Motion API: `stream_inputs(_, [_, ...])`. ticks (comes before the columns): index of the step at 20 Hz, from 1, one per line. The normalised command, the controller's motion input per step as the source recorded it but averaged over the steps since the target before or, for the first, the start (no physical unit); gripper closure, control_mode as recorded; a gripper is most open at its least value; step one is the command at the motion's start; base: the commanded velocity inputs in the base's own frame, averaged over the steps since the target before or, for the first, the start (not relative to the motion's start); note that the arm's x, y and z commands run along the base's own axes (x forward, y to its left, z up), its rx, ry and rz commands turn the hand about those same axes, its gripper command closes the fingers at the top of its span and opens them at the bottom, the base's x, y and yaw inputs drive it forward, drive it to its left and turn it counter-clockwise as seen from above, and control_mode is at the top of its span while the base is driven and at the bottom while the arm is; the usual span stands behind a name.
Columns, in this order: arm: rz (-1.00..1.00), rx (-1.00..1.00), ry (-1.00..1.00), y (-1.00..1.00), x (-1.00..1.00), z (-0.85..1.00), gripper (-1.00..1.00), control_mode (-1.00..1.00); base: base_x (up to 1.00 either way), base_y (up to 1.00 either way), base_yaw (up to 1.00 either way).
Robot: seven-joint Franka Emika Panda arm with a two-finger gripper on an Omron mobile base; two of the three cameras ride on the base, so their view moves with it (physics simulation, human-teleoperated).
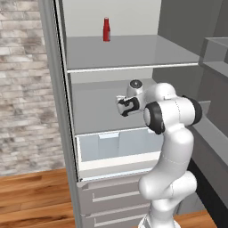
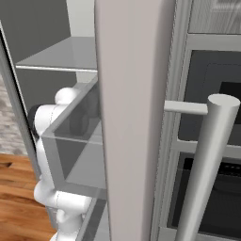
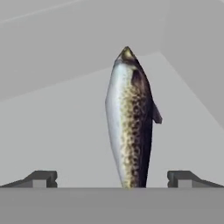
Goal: Take the fish out of the fridge, briefly rinse it in the sink, and place it on the tray next to the sink.
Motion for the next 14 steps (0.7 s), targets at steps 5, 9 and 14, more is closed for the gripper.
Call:
stream_inputs(5, [0.00,0.00,0.01,0.00,0.40,-0.23,-1.00,-1.00,0.00,0.00,0.00])
stream_inputs(9, [0.00,0.00,0.00,-0.01,0.27,-0.27,-1.00,-1.00,0.00,0.00,0.00])
stream_inputs(14, [0.00,0.00,0.00,-0.27,-0.01,-0.42,-1.00,-1.00,0.00,0.00,0.00])
